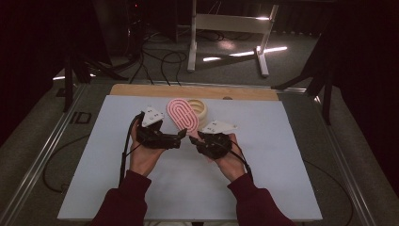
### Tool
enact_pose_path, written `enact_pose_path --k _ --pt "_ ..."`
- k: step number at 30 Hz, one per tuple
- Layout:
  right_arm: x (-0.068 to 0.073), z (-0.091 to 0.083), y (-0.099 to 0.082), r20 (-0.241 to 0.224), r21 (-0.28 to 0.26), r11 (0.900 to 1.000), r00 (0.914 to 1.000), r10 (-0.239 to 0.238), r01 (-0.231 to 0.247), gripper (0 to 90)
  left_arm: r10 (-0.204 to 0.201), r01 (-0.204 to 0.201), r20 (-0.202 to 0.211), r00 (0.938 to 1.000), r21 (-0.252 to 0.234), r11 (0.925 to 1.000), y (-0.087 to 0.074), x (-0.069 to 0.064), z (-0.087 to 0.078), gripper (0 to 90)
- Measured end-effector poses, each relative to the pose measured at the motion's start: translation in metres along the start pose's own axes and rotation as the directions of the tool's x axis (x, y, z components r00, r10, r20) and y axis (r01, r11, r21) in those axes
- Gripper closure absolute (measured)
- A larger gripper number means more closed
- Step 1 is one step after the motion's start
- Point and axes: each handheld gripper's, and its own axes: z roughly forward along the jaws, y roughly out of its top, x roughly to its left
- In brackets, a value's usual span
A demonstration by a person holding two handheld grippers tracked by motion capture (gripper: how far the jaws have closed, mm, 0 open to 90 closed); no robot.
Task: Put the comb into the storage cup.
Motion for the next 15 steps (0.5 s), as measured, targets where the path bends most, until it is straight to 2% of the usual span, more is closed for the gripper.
enact_pose_path --k 12,15 --pt "0.0040 0.0023 0.0012 -0.014 -0.006 0.9998 0.9997 -0.019 0.019 69.7 -0.033 0.033 0.034 0.9989 0.006 0.9994 0.0040 -0.0010 0.0061 0.2" --pt "0.0038 0.0027 0.0009 -0.016 -0.001 0.9997 0.9995 -0.026 0.026 69.7 -0.031 0.031 0.028 0.9991 0.004 0.9995 0.0046 -0.0011 0.0065 0.5"
